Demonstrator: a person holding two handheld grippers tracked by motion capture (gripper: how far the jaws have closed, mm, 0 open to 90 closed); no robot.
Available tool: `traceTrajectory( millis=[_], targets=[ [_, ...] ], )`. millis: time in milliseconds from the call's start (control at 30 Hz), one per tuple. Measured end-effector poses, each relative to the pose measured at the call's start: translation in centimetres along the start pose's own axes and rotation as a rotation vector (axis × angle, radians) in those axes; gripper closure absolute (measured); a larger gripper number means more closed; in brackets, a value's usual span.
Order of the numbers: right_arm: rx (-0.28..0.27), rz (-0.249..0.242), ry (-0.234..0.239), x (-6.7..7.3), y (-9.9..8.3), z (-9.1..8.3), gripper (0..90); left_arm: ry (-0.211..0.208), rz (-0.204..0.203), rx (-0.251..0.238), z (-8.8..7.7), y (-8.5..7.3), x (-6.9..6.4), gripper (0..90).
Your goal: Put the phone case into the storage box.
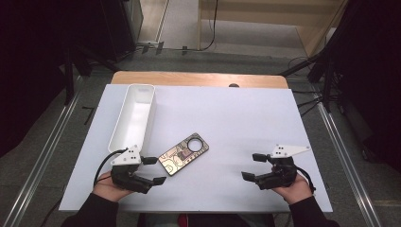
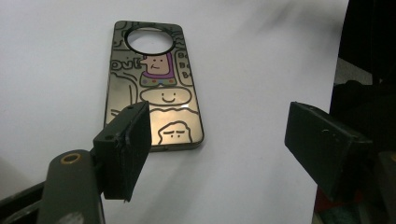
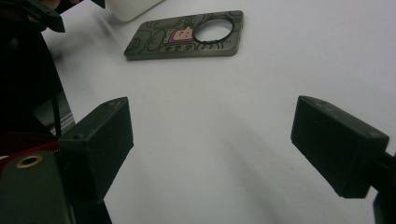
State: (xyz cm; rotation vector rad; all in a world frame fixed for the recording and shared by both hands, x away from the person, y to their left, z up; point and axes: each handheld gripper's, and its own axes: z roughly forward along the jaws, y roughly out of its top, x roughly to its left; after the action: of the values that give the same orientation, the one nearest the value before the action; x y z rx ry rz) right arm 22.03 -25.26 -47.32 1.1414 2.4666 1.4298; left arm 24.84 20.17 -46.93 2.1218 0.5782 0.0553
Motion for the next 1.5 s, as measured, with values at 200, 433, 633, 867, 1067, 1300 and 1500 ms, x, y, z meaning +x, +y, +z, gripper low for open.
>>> traceTrajectory(
  millis=[200, 433, 633, 867, 1067, 1300, 1500],
  targets=[
    [0.005, 0.005, 0.005, 0.0, -0.1, 0.0, 11.9, -0.005, -0.005, -0.002, 0.0, 0.0, 0.0, 22.3],
    [0.01, 0.001, 0.013, 0.0, 0.0, 0.1, 11.9, -0.004, -0.006, -0.016, -0.3, 0.1, -0.1, 22.3],
    [0.014, 0.002, 0.016, 0.0, 0.0, 0.2, 11.9, 0.003, 0.0, -0.013, -0.7, 0.3, -0.2, 22.3],
    [0.016, -0.002, 0.018, 0.1, 0.0, 0.2, 11.9, 0.002, 0.009, -0.013, -0.8, 0.6, -0.3, 22.3],
    [0.018, 0.001, 0.02, 0.0, 0.0, 0.3, 11.9, 0.008, -0.005, -0.018, -0.9, 0.6, -0.2, 22.3],
    [0.022, 0.001, 0.027, 0.0, -0.1, 0.3, 12.0, 0.008, -0.006, -0.027, -0.9, 1.2, -0.5, 22.2],
    [0.024, 0.001, 0.029, -0.1, -0.2, 0.4, 12.0, 0.011, -0.027, -0.028, -0.6, 2.1, -0.5, 22.2]
  ],
)
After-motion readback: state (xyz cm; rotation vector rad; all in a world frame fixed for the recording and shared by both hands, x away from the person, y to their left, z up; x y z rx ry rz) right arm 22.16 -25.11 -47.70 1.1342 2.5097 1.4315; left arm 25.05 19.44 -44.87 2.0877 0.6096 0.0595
